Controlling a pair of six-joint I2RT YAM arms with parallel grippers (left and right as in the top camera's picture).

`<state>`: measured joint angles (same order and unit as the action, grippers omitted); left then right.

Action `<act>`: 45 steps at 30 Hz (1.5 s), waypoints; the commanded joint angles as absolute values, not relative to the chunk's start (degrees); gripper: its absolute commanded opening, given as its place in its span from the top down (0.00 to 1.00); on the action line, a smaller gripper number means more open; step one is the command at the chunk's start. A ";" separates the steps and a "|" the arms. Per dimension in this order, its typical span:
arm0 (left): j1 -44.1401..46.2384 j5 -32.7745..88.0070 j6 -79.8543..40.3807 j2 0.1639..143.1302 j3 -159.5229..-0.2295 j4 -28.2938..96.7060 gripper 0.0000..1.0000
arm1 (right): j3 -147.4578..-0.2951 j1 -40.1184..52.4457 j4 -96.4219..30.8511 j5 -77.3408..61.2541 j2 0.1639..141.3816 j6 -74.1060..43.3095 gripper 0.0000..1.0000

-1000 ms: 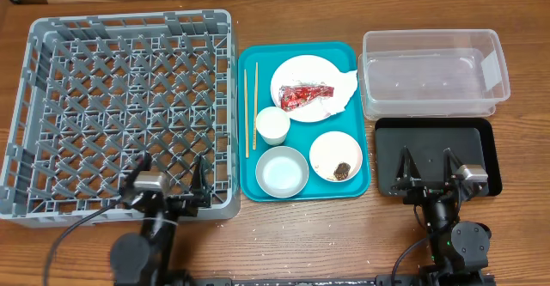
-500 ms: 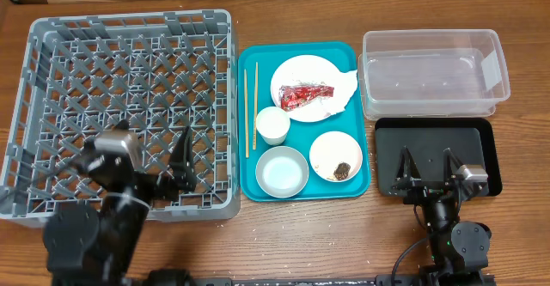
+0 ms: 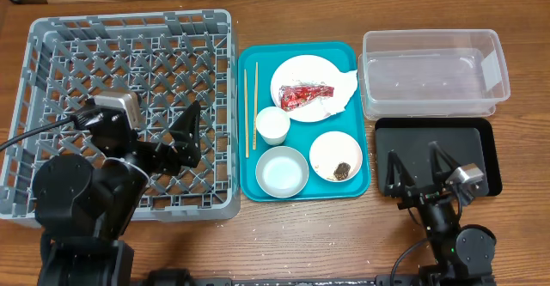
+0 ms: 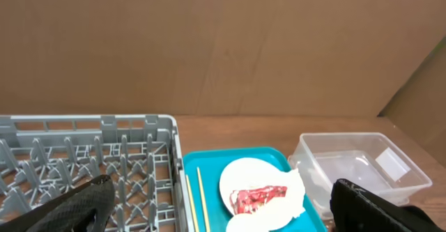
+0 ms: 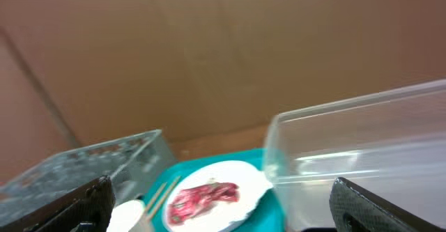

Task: Sort waste into correct bins and load items into the dishwasher
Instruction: 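Raise the right gripper and move it over the white plate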

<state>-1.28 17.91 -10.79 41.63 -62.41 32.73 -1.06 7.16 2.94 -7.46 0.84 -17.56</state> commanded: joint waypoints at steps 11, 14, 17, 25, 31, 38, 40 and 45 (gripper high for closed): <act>-1.85 19.09 -11.81 43.09 -63.90 33.58 0.00 | -20.82 7.01 -9.65 -16.67 8.56 -18.39 0.00; -1.85 19.09 -11.81 43.11 -63.90 33.78 0.00 | -28.53 7.01 -12.84 -19.09 15.35 -18.39 0.00; -1.85 19.09 -11.81 43.13 -63.90 35.18 0.00 | -36.95 7.01 -16.99 -22.79 24.10 -18.37 0.00; -1.85 19.09 -11.81 43.13 -63.90 39.75 0.00 | -56.62 7.07 -25.76 -27.33 47.88 -18.15 0.00; -1.85 19.09 -11.81 43.13 -63.90 40.34 0.00 | -77.14 11.16 -39.42 -25.54 70.17 -13.52 0.00; -1.85 19.09 -11.81 43.13 -63.90 40.58 0.00 | -95.72 19.53 -51.64 -20.88 91.46 -13.43 0.00; -1.85 19.09 -11.81 43.13 -63.90 40.58 0.00 | -95.72 20.32 -47.31 -21.02 94.85 -13.85 0.00; -1.87 19.09 -11.81 43.13 -63.90 41.74 0.00 | -95.72 20.29 -45.80 -20.69 100.62 -15.11 0.00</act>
<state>-1.28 18.31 -11.00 43.20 -62.65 40.95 -94.17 20.56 -45.93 -23.33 99.02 -14.74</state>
